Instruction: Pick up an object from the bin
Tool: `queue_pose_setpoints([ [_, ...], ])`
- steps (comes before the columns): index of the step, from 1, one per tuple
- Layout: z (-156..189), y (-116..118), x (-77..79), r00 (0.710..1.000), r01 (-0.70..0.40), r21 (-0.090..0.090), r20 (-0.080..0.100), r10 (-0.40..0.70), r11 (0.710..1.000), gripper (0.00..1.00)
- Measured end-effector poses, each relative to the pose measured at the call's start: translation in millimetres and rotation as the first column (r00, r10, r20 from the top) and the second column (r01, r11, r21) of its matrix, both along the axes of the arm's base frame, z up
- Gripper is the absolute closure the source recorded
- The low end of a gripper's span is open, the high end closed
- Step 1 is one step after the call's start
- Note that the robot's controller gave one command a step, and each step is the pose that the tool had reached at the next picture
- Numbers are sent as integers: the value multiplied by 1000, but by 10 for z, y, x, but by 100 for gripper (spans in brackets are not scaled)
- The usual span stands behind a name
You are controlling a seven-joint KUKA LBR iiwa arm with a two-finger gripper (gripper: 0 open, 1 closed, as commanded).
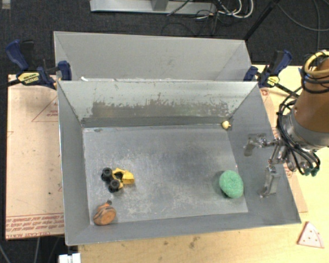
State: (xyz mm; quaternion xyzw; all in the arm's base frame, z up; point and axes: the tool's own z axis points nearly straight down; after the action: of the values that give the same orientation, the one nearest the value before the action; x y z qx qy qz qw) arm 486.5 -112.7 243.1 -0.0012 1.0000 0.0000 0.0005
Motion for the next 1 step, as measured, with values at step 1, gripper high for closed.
queue_pose_setpoints([
  [1, 0, 0, 0, 1000, 0, 0, 0, 0, 1000, 0],
])
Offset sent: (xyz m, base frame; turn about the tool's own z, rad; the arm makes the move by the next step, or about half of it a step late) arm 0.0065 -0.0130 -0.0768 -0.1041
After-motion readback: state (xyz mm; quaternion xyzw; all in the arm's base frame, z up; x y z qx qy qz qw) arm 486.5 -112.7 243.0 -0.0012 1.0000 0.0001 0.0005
